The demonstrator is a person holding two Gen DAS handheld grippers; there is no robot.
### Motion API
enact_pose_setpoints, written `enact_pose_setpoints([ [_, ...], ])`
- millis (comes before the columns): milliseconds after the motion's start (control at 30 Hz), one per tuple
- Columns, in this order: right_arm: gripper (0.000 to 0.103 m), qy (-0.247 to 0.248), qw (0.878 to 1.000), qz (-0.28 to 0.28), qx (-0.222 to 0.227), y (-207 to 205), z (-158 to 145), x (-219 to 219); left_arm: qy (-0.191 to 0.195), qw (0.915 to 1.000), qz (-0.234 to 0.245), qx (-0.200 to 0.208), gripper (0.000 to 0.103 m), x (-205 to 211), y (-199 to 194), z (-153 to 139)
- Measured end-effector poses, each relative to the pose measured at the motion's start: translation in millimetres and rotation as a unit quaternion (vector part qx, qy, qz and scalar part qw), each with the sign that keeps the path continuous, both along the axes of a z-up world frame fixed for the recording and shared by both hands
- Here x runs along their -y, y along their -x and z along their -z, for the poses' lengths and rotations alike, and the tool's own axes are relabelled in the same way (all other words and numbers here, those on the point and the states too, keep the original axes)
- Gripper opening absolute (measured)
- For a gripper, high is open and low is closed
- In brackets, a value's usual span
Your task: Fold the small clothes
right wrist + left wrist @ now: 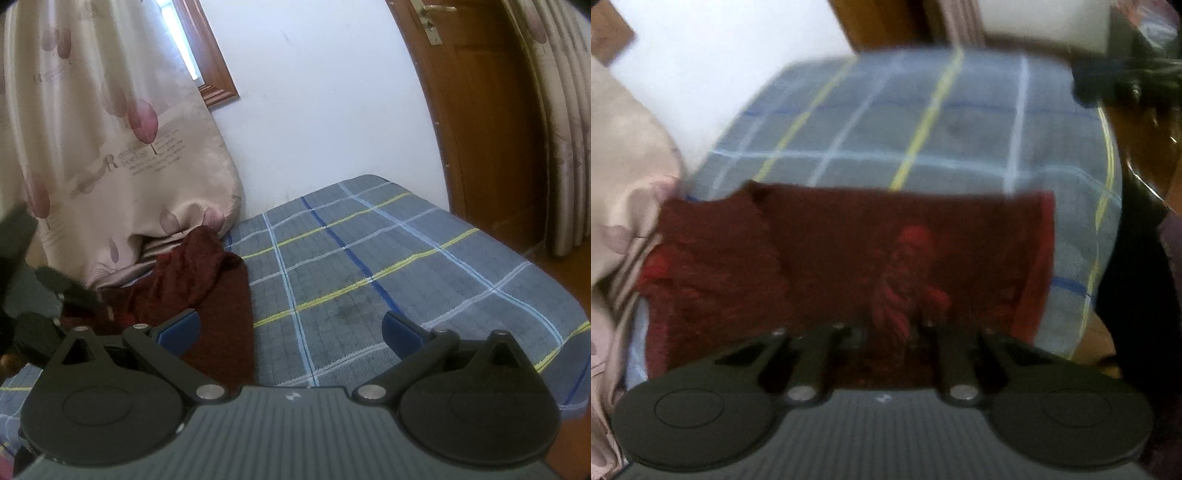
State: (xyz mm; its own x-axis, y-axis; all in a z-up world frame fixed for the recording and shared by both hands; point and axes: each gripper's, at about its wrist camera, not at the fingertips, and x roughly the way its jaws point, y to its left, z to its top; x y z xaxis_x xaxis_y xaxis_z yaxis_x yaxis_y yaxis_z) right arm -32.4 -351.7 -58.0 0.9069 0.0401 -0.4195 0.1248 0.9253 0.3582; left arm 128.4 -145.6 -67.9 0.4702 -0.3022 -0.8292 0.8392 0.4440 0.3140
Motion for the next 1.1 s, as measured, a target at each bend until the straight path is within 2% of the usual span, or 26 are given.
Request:
enact_pose_setpoints([
  [100,0.103,-0.002,1.0,0.003,0.005,0,-3,0,0.062,0.9966,-0.04,0.038,0.014,-27,18,-22],
  [167,0.103,0.004,1.0,0.0,0.008,-2,-6,-1,0.096,0.9892,-0.082,0.074,0.014,-54,32,-37],
  [233,0.103,0.009,1.0,-0.007,0.006,-6,-9,-6,0.122,0.9809,-0.122,0.09,0.014,-83,34,-52],
  [367,0.103,0.019,0.999,-0.036,-0.001,-20,-14,-24,0.148,0.9574,-0.204,0.141,0.014,-145,27,-79],
  [500,0.103,0.035,0.997,-0.072,0.001,-34,-24,-52,0.163,0.9264,-0.288,0.18,0.014,-208,7,-104],
  [600,0.103,0.052,0.994,-0.098,0.004,-44,-32,-74,0.17,0.8947,-0.356,0.21,0.014,-257,-13,-116],
  [767,0.103,0.071,0.989,-0.13,-0.004,-62,-41,-105,0.179,0.8436,-0.441,0.248,0.014,-330,-41,-124],
  [833,0.103,0.073,0.988,-0.137,-0.009,-68,-42,-114,0.184,0.82,-0.475,0.26,0.014,-358,-55,-125],
  [967,0.103,0.07,0.987,-0.144,-0.028,-82,-37,-128,0.164,0.7801,-0.526,0.296,0.014,-400,-83,-119],
  [1067,0.103,0.072,0.985,-0.149,-0.045,-89,-29,-137,0.152,0.7528,-0.562,0.307,0.014,-431,-106,-111],
  [1100,0.103,0.074,0.985,-0.15,-0.05,-92,-27,-139,0.149,0.7389,-0.58,0.309,0.014,-445,-115,-106],
])
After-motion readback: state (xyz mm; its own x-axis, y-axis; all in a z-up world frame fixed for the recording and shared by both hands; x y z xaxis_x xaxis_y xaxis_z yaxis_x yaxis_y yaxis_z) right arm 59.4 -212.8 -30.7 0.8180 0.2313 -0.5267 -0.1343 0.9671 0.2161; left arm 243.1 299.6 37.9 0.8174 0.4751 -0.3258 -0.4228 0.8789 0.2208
